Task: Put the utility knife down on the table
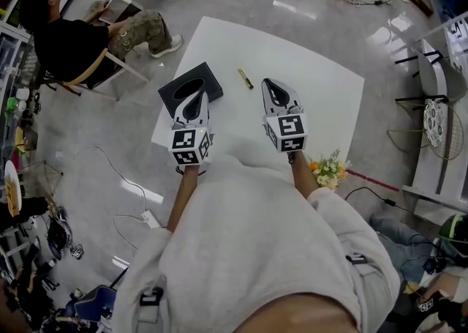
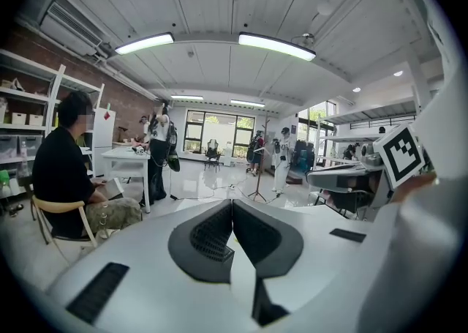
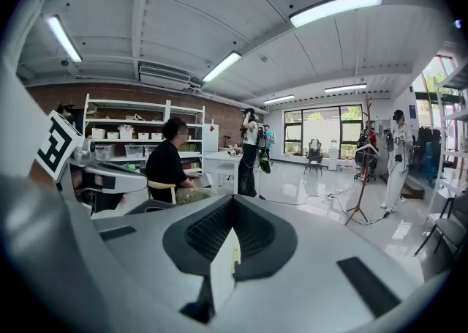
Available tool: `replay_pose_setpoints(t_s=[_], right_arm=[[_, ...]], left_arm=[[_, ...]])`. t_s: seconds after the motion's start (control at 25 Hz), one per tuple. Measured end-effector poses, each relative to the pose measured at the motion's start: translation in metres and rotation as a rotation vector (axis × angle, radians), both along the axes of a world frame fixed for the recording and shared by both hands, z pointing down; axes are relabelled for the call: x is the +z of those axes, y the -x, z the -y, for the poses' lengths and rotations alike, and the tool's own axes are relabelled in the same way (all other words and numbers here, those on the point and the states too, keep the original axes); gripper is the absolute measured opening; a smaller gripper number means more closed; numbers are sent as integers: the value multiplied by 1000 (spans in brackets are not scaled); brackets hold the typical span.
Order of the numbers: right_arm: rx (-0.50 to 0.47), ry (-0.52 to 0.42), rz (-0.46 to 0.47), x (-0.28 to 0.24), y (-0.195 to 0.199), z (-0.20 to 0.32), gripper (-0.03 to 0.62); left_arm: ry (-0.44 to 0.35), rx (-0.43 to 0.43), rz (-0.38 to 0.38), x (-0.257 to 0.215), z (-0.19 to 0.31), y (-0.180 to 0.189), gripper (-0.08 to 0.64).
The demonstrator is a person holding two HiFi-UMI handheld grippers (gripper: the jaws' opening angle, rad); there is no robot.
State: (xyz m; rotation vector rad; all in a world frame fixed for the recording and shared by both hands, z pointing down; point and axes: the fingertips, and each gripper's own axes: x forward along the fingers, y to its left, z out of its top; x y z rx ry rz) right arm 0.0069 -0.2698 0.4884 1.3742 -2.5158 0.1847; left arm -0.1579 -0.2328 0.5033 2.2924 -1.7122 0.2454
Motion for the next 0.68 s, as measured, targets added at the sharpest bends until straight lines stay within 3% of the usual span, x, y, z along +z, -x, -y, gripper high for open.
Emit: replay_pose_setpoints(t_s=[0.68], right_arm=[[-9,18,-8,8,4,-2,32]], left_arm=[[10,1,-7,5,-4,-1,20]])
